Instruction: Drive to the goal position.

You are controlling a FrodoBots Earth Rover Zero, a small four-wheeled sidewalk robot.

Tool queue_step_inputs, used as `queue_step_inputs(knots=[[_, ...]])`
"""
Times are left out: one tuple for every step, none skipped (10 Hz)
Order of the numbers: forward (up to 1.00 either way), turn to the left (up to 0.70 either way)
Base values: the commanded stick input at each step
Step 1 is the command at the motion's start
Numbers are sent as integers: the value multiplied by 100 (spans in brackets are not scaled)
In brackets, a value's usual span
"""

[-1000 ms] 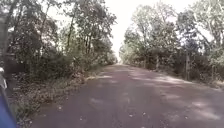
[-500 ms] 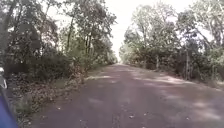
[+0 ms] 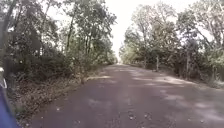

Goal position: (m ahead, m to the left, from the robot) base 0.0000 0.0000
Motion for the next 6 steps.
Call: queue_step_inputs(knots=[[5,-3],[6,-3],[6,-3],[5,-3],[5,-3],[5,-3]])
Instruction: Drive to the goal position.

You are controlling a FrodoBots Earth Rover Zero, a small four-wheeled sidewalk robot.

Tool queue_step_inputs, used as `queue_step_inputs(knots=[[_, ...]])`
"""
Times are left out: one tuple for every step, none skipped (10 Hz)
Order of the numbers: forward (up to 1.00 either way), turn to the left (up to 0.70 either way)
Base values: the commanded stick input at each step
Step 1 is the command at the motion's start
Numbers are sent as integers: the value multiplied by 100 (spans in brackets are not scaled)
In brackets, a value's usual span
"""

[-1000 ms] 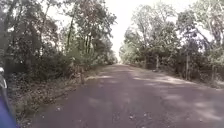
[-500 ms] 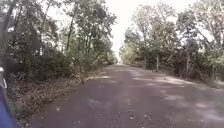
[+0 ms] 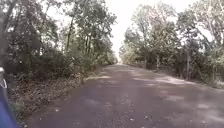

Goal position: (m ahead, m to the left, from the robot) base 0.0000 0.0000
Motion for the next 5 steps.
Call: queue_step_inputs(knots=[[5,-3],[5,-3],[5,-3],[6,-3],[5,-3]])
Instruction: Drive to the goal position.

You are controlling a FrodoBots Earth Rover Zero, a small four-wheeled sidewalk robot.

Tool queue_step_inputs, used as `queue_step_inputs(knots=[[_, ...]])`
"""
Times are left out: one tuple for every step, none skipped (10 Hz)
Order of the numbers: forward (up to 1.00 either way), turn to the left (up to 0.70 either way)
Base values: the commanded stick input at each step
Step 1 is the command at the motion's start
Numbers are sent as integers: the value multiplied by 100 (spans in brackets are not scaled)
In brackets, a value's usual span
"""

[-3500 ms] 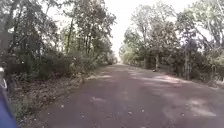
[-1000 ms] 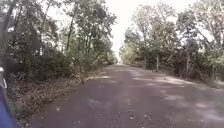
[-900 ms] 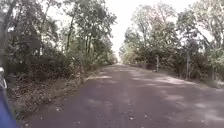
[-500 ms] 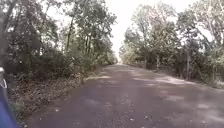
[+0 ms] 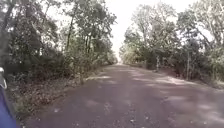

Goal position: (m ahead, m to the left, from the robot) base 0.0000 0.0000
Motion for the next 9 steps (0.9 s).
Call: queue_step_inputs(knots=[[5,-3],[5,-3],[5,-3],[6,-3],[6,-3],[5,-3],[5,-3],[5,-3],[5,-3]])
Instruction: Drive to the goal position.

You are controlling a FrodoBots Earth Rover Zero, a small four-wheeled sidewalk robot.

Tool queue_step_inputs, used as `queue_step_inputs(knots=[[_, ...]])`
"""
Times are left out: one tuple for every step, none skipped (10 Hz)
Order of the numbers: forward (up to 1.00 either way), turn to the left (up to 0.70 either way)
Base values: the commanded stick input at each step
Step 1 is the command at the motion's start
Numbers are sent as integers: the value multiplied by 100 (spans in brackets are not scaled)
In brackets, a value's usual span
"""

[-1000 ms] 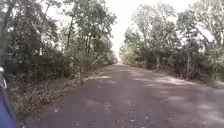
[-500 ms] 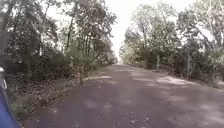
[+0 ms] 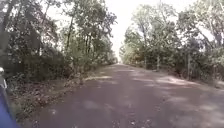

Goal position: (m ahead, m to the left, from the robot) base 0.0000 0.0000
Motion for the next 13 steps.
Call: queue_step_inputs(knots=[[6,-3],[6,-3],[6,-3],[6,-3],[6,-3],[5,-3],[5,-3],[6,-3],[6,-3],[5,-3],[5,-3],[5,-3],[5,-3]])
